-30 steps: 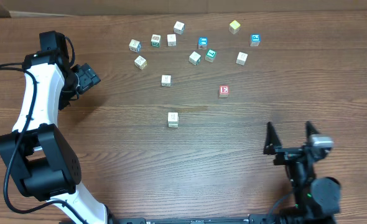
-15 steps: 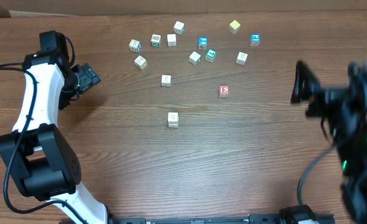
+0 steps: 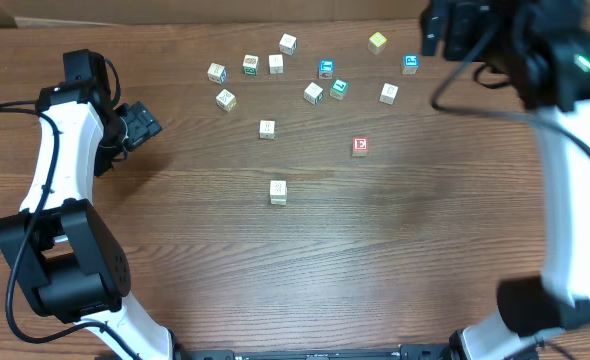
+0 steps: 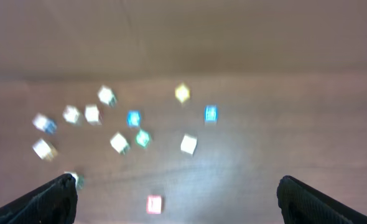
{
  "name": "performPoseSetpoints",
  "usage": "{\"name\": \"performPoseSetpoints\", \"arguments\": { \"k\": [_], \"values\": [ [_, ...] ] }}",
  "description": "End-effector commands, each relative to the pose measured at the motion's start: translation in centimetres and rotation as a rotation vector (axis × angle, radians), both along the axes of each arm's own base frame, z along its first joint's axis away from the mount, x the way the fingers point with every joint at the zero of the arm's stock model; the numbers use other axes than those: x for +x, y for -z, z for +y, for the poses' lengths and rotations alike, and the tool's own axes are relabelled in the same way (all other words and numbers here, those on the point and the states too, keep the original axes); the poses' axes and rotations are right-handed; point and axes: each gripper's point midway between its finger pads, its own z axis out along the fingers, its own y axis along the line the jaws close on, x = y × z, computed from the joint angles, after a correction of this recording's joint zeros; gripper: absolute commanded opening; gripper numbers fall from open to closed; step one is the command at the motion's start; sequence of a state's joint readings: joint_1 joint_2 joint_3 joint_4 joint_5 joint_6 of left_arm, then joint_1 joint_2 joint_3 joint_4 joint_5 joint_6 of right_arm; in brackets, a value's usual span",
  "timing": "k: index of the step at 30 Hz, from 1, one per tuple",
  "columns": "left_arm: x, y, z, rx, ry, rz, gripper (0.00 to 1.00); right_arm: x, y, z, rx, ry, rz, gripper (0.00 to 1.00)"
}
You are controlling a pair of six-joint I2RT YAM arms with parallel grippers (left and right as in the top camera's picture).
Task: Form a tower
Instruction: 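Reach the right gripper forward over the red-bordered 'E' block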
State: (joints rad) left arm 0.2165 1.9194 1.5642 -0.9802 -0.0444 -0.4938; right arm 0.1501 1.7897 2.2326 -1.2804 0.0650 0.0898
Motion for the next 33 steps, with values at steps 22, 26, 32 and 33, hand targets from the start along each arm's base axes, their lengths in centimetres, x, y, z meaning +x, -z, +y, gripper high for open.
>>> {"name": "performPoseSetpoints", "arguments": {
  "k": [22,26,32,33],
  "values": [
    [0.2,0.0,-0.1,0.002,0.014,0.000,1.00,0.7,24.4,6.0,0.016,0.004,0.710,0.61],
    [0.2,0.0,-0.1,0.002,0.014,0.000,1.00,0.3,26.9,7.5,0.014,0.027,0.764,0.64],
    [0.2,0.0,-0.1,0.002,0.014,0.000,1.00,-0.4,29.9,8.9,0.005,0.055,0.834,0.64],
    [0.2,0.0,-0.1,0.002,0.014,0.000,1.00,-0.6,30.4,9.1,0.000,0.053,0.843,0.65]
  ]
}}
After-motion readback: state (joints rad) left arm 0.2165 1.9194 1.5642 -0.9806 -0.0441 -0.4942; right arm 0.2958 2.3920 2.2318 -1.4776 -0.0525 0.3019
